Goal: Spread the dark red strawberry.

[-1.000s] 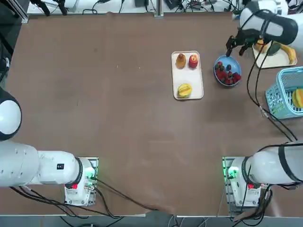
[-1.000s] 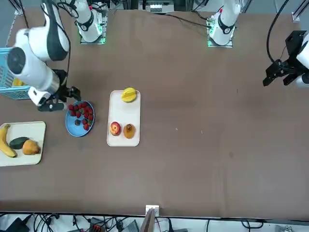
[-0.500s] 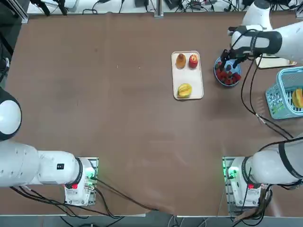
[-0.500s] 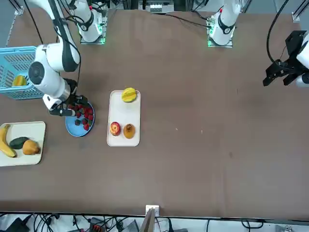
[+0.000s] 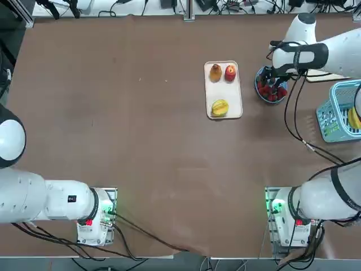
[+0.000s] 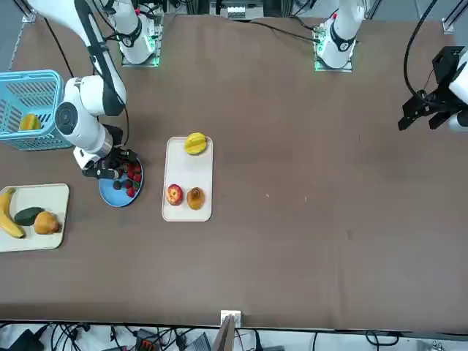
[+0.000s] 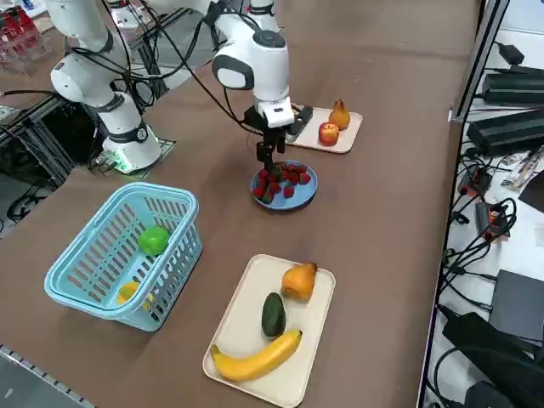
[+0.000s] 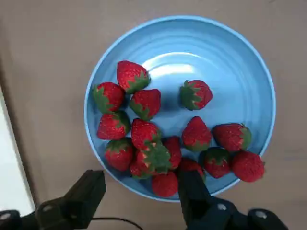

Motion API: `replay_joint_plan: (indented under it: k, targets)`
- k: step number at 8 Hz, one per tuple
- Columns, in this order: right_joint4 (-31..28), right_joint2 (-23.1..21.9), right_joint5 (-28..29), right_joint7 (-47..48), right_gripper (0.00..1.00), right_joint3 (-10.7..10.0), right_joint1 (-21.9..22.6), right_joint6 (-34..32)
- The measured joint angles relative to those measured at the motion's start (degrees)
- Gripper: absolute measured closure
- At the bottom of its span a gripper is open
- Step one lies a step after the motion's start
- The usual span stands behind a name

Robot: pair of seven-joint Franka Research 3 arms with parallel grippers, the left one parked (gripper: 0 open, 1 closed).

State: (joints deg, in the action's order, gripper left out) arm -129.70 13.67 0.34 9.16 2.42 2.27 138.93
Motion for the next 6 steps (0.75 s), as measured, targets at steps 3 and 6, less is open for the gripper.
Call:
replay_joint_plan:
  k: [3,6]
  targets:
    - [-0.02,0.8,0.0,0.02,0.12,-0.25,-0.9,0.09]
    - [-0.02,2.13,0.0,0.04,0.19,-0.25,-1.11,1.35]
